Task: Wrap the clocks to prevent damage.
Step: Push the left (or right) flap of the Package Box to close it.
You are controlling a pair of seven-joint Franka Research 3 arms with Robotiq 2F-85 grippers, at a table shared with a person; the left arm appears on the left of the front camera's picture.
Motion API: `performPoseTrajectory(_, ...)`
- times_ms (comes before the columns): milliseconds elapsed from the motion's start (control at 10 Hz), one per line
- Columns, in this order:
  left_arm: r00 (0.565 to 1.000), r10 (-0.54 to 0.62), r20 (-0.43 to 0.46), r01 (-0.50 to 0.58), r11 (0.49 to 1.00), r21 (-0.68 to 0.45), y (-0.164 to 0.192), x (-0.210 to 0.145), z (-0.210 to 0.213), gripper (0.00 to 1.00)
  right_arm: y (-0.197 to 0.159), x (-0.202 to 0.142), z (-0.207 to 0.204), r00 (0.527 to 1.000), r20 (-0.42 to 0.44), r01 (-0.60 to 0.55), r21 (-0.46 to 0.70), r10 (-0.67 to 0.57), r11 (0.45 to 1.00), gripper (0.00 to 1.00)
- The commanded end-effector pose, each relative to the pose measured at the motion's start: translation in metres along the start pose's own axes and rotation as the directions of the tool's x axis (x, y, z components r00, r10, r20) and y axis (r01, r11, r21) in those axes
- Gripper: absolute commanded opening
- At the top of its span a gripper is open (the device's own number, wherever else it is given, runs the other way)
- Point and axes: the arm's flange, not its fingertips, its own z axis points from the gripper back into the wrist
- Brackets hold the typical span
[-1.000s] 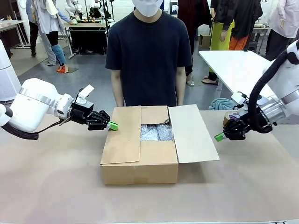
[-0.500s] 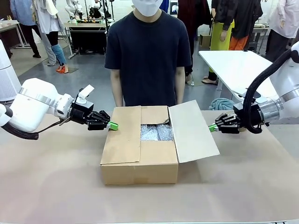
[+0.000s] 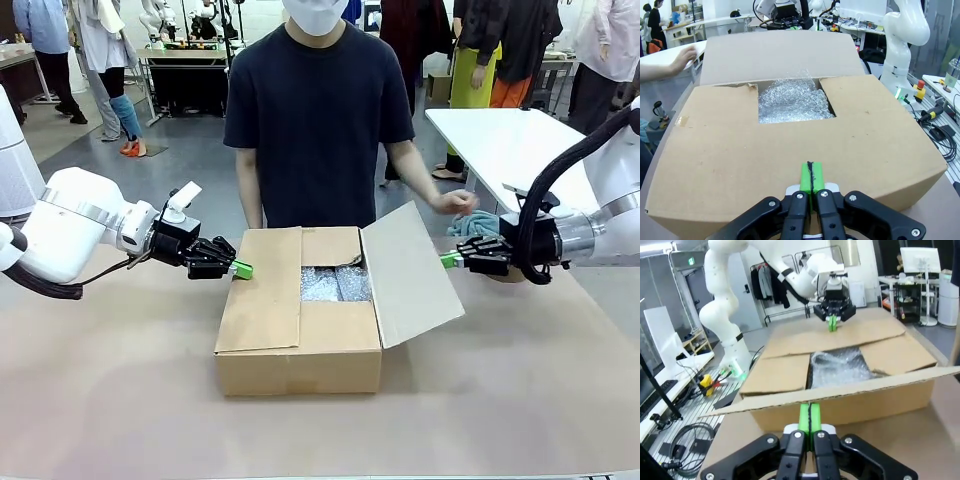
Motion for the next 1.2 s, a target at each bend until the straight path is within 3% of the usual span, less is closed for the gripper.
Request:
performPoseTrajectory(0,1.000,0.007,-0.004,-0.007,1.000,0.003,0.000,-0.003,-0.002,0.01,-0.008,0.000,-0.022,0.998,0.053,-0.040,-0.016,0.041,0.999,0.01)
performPoseTrajectory(500,1.000,0.007,-0.004,-0.007,1.000,0.003,0.000,-0.003,-0.002,0.01,-0.021,0.000,-0.083,0.999,0.015,-0.042,0.051,0.041,0.998,0.01)
performPoseTrajectory(1100,1.000,0.007,-0.004,-0.007,1.000,0.003,0.000,-0.003,-0.002,0.01,-0.032,-0.002,-0.119,0.999,-0.013,-0.045,0.061,0.046,0.997,0.01)
